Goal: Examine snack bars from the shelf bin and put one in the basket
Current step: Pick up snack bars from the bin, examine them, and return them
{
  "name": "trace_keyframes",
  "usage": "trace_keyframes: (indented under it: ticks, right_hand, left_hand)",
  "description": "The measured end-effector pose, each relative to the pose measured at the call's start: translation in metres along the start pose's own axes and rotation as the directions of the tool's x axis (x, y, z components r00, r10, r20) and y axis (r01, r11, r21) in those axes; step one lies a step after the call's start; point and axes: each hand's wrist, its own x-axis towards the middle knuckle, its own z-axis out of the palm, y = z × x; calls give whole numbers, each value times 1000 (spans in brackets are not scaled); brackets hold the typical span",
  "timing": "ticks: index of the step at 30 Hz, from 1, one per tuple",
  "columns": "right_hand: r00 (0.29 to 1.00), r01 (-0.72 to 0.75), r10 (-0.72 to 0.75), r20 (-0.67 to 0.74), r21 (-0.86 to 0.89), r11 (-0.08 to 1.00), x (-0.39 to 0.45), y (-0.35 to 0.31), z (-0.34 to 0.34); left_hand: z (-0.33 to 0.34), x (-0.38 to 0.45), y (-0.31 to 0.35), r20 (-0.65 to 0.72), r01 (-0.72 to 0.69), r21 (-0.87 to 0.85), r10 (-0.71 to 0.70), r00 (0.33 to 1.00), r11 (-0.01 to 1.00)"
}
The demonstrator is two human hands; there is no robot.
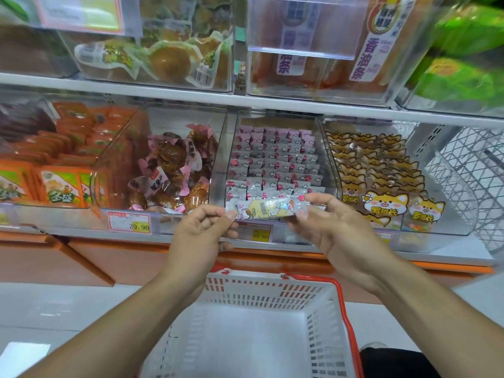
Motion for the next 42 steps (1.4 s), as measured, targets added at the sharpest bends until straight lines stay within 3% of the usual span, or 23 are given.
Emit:
trace_keyframes:
  ticks: [3, 5, 10, 16, 20, 24, 29, 31, 33, 35, 37, 40, 42]
  right_hand:
    - [988, 118, -76, 137, -326, 938, -8, 0, 4]
    - [976, 190, -131, 174, -384, 904, -11, 3, 9]
    - [979, 205, -199, 52, -279, 938, -13, 5, 16]
    - [993, 116, -115, 19, -245, 963, -10, 5, 13]
    - [994, 86, -96, -49, -178, 980, -6, 2, 7]
    - [984, 29, -29, -175, -3, 1000, -1, 4, 4]
    - [989, -8, 23, -144, 104, 995, 3, 5, -1]
    - [998, 31, -32, -59, -15, 999, -1, 3, -3]
    - [988, 123, -100, 115, -223, 967, -7, 1, -7]
    - [962, 245, -159, 221, -445, 862, -13, -1, -7]
    - [946, 323, -234, 226, -566, 758, -17, -3, -6]
    - [912, 410, -353, 210, -509, 756, -21, -9, -3]
    - [879, 463, -459, 128, -455, 761, -18, -13, -6]
  left_hand:
    - [-2, 0, 2, 2, 36, 0, -36, 999, 999]
    - [-2, -2, 3, 28, 56, 28, -56, 998, 998]
    - [-2, -8, 4, 62, 11, 45, -14, 998, 999]
    - [-8, -8, -4, 18, -21, 207, 18, 1000, 978]
    - [-7, -3, -3, 22, 39, 138, -42, 999, 990]
    - [-1, -4, -1, 63, 99, 37, -101, 993, 994]
    - [0, -3, -4, 94, 166, -40, -161, 982, 985]
    - [-1, -1, -5, 136, 200, -59, -190, 972, 978]
    - [0, 2, -7, 180, 237, -67, -222, 958, 969]
    - [2, 4, -10, 201, 275, -50, -260, 944, 960]
    - [5, 5, -12, 203, 290, -26, -279, 939, 957]
    - [11, 3, -7, 208, 233, 72, -243, 947, 970]
    - [14, -1, -5, 205, 110, 229, -159, 966, 967]
